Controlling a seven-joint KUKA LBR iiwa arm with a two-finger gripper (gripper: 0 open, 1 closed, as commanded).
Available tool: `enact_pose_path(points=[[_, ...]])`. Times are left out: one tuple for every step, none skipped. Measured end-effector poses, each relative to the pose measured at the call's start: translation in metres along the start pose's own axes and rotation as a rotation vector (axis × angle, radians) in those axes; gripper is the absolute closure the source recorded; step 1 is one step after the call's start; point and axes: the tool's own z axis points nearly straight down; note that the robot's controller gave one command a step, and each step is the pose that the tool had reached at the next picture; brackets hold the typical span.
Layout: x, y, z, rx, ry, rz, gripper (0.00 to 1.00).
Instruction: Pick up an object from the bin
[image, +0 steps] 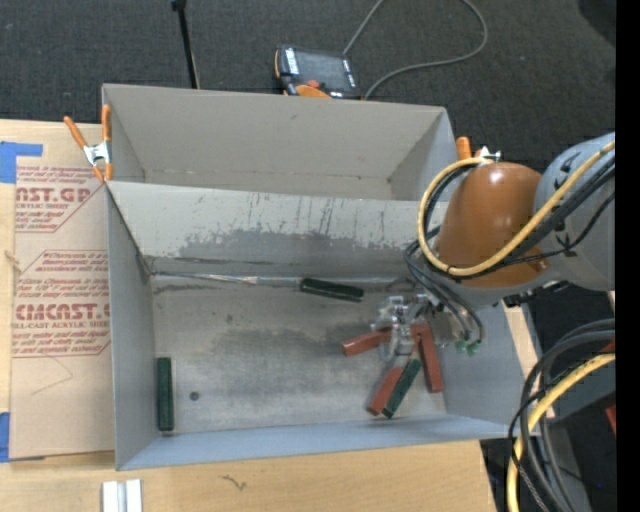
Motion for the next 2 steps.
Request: enact_pose_path(points=[[-0.0009,0.0003,-0.0120,-0.001,0.005,0.000,1.00],[-0.0015,0.0004,-0.0219,-0.001,0.005,0.001,1.00]])
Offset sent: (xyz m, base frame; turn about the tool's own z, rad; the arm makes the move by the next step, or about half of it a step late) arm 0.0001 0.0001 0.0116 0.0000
